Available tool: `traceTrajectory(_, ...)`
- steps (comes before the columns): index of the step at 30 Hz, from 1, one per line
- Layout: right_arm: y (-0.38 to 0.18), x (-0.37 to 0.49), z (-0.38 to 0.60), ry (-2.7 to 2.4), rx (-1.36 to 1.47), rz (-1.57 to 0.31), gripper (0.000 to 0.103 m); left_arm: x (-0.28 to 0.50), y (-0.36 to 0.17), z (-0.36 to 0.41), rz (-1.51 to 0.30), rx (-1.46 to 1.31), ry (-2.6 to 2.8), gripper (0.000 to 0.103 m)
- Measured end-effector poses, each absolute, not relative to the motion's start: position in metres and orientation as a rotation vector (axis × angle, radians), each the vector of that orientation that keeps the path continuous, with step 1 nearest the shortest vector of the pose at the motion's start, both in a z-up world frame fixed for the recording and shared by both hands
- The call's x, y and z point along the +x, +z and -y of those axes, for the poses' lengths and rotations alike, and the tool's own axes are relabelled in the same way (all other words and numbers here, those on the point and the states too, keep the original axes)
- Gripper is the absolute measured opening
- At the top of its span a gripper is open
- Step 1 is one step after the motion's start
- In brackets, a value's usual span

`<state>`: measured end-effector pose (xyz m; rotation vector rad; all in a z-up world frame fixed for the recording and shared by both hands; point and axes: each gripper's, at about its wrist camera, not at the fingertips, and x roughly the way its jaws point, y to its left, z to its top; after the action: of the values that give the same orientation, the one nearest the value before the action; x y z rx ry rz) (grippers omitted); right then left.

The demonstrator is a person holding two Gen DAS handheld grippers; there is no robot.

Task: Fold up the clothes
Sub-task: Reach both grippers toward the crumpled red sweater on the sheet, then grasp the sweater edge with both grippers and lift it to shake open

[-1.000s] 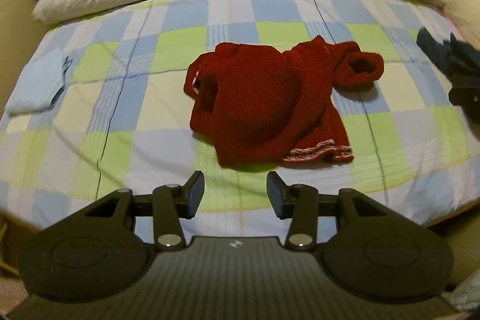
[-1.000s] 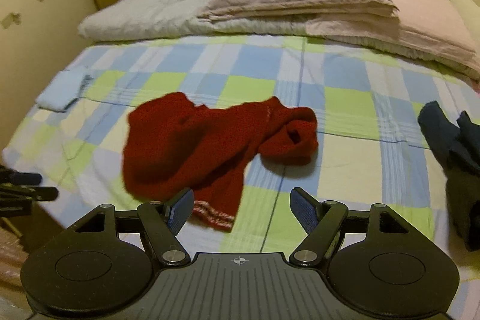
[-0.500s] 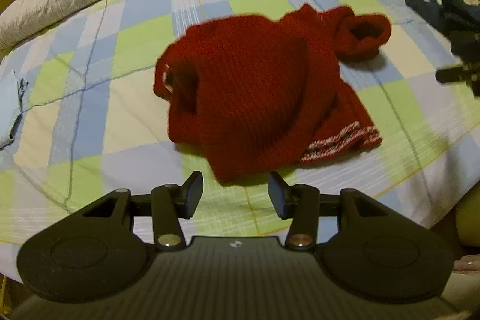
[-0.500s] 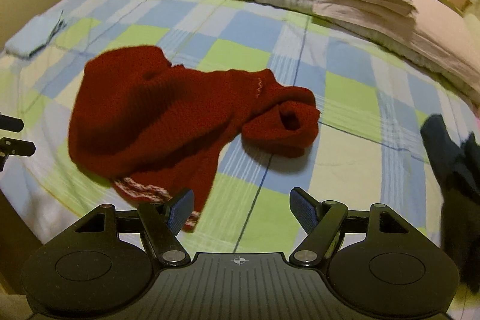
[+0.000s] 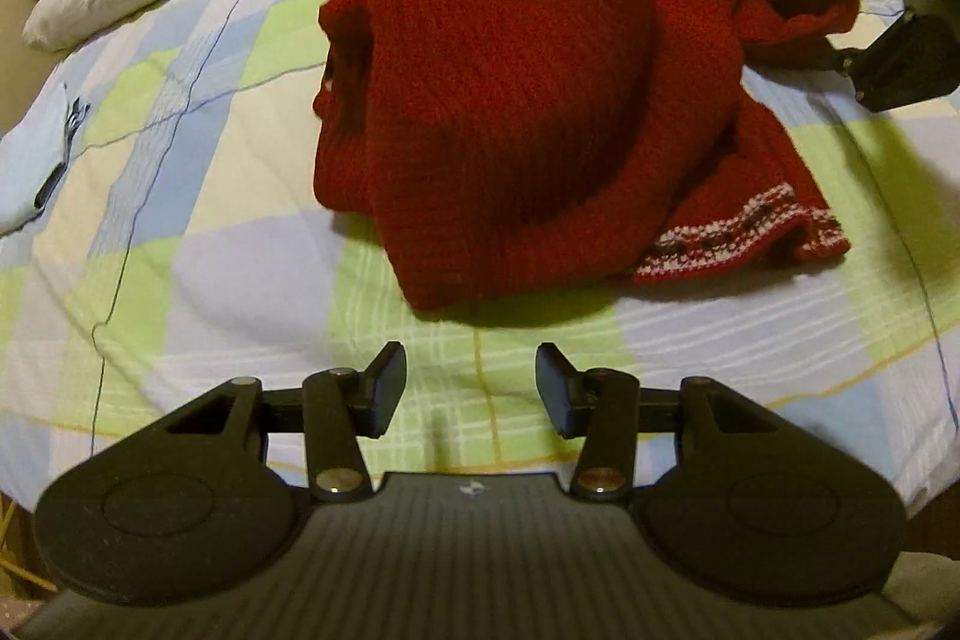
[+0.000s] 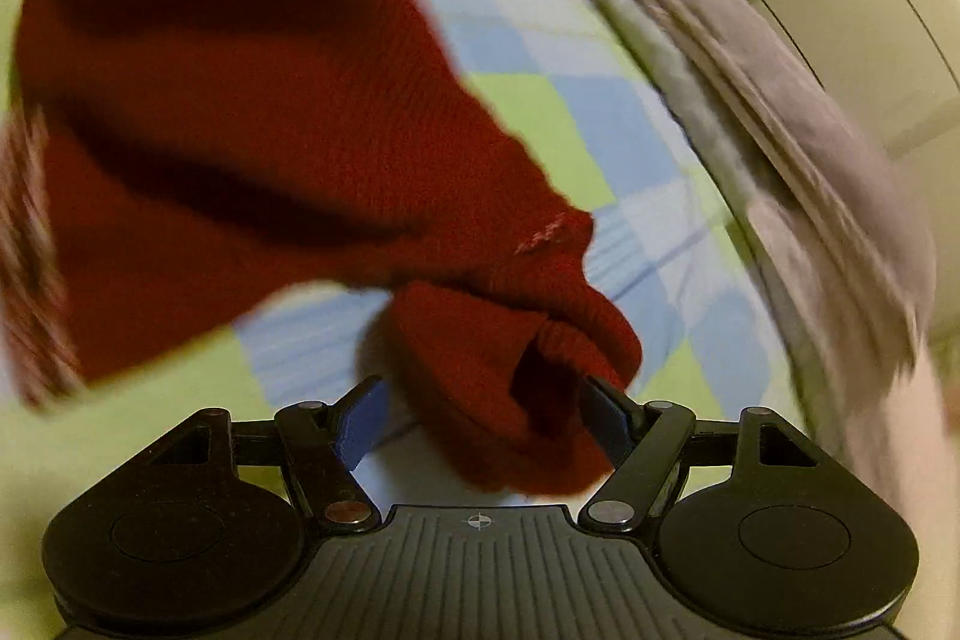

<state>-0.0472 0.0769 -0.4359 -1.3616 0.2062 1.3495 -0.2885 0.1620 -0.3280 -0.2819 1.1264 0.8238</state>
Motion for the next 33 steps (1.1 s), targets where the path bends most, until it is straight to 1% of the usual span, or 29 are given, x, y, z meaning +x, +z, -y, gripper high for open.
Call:
traceTrajectory(1, -0.448, -0.041, -0.079, 1.357, -1.406, -0.206, 0.002, -0.287, -0.329, -0.161, -1.131, -0.277, 0.827, 0.043)
traceTrajectory(3, -0.461, -0.025, -0.075, 1.354, -1.431, -0.291, 0.002, -0.286, -0.329, -0.159, -1.133, -0.261, 0.828, 0.043)
traceTrajectory(4, -0.459, -0.018, -0.067, 1.356, -1.415, -0.304, 0.002, -0.286, -0.329, -0.158, -1.132, -0.251, 0.827, 0.043)
traceTrajectory(7, -0.449, 0.015, -0.035, 1.222, -1.400, -0.367, 0.002, -0.287, -0.329, -0.155, -1.124, -0.217, 0.822, 0.043)
traceTrajectory(11, -0.436, 0.066, 0.016, 1.045, -1.420, -0.545, 0.002, -0.285, -0.332, -0.152, -1.124, -0.133, 0.799, 0.043)
traceTrajectory(14, -0.427, 0.077, 0.043, 1.079, -1.486, -0.633, 0.003, -0.280, -0.336, -0.148, -1.130, -0.046, 0.772, 0.043)
traceTrajectory(15, -0.420, 0.074, 0.046, 1.108, -1.479, -0.614, 0.006, -0.278, -0.338, -0.146, -1.130, -0.002, 0.758, 0.043)
traceTrajectory(16, -0.412, 0.068, 0.044, 1.139, -1.448, -0.575, 0.021, -0.276, -0.339, -0.144, -1.130, 0.036, 0.744, 0.043)
traceTrajectory(17, -0.404, 0.062, 0.043, 1.169, -1.416, -0.536, 0.034, -0.274, -0.342, -0.142, -1.133, 0.078, 0.730, 0.044)
traceTrajectory(18, -0.396, 0.055, 0.041, 1.200, -1.381, -0.493, 0.065, -0.273, -0.346, -0.140, -1.140, 0.126, 0.714, 0.044)
traceTrajectory(19, -0.390, 0.049, 0.038, 1.238, -1.337, -0.434, 0.075, -0.271, -0.349, -0.138, -1.146, 0.171, 0.700, 0.044)
traceTrajectory(21, -0.388, 0.036, 0.027, 1.298, -1.285, -0.340, 0.075, -0.270, -0.357, -0.134, -1.154, 0.254, 0.679, 0.044)
traceTrajectory(24, -0.399, 0.022, 0.007, 1.351, -1.280, -0.241, 0.074, -0.269, -0.369, -0.130, -1.155, 0.354, 0.645, 0.044)
traceTrajectory(27, -0.422, 0.008, -0.013, 1.427, -1.351, -0.090, 0.074, -0.270, -0.384, -0.126, -1.156, 0.476, 0.623, 0.045)
traceTrajectory(30, -0.447, 0.000, -0.029, 1.485, -1.438, 0.076, 0.074, -0.271, -0.399, -0.126, -1.151, 0.567, 0.618, 0.050)
traceTrajectory(33, -0.468, -0.004, -0.043, 1.508, -1.486, 0.224, 0.074, -0.270, -0.413, -0.130, -1.133, 0.629, 0.613, 0.051)
